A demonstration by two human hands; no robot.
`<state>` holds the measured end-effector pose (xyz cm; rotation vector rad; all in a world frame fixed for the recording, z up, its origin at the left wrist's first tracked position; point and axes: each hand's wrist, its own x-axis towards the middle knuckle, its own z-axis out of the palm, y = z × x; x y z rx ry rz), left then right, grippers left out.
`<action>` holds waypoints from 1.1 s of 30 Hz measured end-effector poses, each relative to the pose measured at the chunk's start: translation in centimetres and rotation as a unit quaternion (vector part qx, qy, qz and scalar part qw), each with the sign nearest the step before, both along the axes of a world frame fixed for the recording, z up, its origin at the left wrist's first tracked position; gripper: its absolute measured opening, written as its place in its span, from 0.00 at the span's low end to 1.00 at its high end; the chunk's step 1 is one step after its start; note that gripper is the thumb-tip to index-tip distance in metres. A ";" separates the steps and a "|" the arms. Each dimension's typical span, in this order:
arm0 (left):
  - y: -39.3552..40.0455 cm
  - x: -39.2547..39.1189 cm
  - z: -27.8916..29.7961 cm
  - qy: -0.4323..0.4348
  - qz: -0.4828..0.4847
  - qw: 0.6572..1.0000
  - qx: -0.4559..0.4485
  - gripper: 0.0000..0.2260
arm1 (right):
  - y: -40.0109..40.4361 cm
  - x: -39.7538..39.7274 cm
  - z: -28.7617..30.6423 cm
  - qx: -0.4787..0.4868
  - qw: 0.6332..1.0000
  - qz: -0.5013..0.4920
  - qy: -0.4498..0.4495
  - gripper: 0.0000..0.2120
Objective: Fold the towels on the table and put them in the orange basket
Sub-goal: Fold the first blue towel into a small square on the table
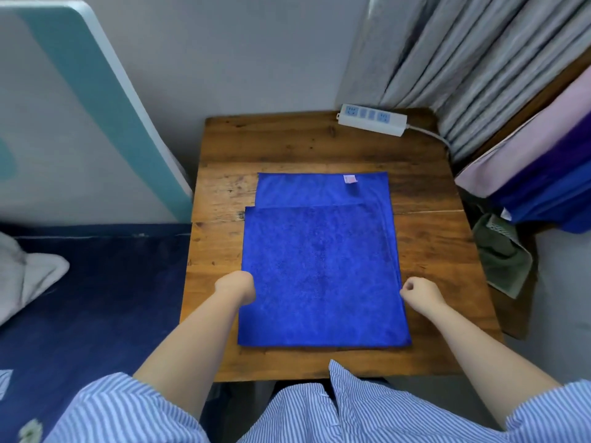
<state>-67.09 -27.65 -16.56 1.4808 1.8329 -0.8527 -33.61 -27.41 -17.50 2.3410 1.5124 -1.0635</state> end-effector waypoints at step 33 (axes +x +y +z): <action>15.4 -0.3 -3.5 -0.039 0.030 0.985 0.168 0.13 | 18.8 -2.8 -2.8 0.057 0.988 0.133 0.054 0.12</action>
